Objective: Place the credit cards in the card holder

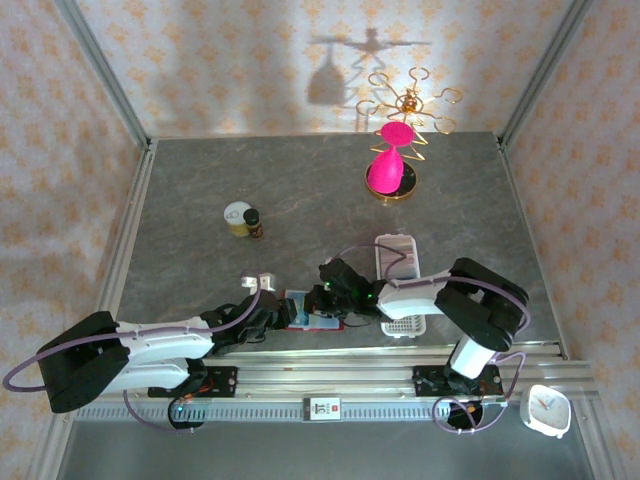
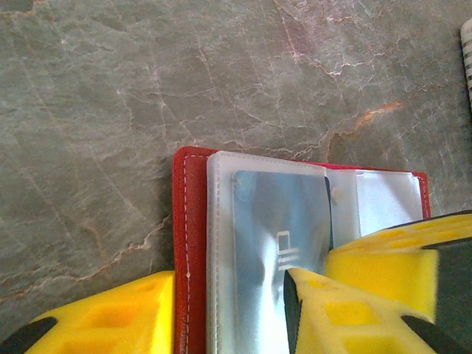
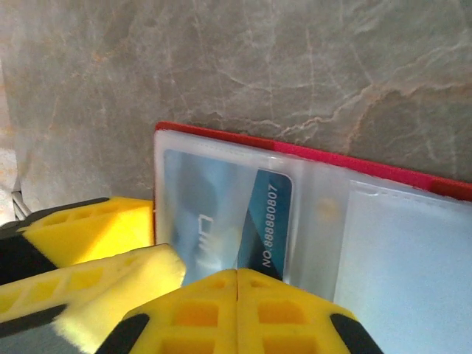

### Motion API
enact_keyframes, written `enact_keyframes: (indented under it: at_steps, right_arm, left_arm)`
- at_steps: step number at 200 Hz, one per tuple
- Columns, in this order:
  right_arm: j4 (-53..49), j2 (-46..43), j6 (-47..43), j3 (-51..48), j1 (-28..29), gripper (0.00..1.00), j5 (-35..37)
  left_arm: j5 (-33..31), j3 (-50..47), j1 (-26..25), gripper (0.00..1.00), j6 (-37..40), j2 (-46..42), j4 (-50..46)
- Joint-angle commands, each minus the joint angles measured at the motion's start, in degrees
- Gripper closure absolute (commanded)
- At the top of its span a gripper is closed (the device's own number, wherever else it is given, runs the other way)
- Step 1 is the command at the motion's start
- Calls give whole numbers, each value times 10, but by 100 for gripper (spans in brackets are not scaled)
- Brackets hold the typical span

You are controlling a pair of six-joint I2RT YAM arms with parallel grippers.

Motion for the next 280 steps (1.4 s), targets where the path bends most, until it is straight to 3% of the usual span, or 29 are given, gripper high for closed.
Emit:
enact_keyframes:
  at_steps: [1, 35, 132, 166, 227, 280]
  right_arm:
    - [-20, -47, -4, -10, 3, 93, 46]
    - [-65, -47, -8, -16, 3, 95, 71]
    - [-73, 37, -28, 51, 31, 98, 48]
    - [-71, 28, -26, 53, 31, 98, 52]
    - [-168, -74, -32, 19, 31, 78, 142]
    - [-191, -111, -10, -34, 31, 75, 168]
  left_arm:
    - [56, -13, -4, 60, -17, 7, 1]
    - [56, -12, -4, 60, -17, 11, 1]
    - [63, -14, -4, 62, -17, 15, 4]
    - [61, -18, -4, 64, -21, 17, 7]
    - [43, -14, -4, 75, -20, 33, -20]
    - [40, -9, -4, 75, -14, 33, -31]
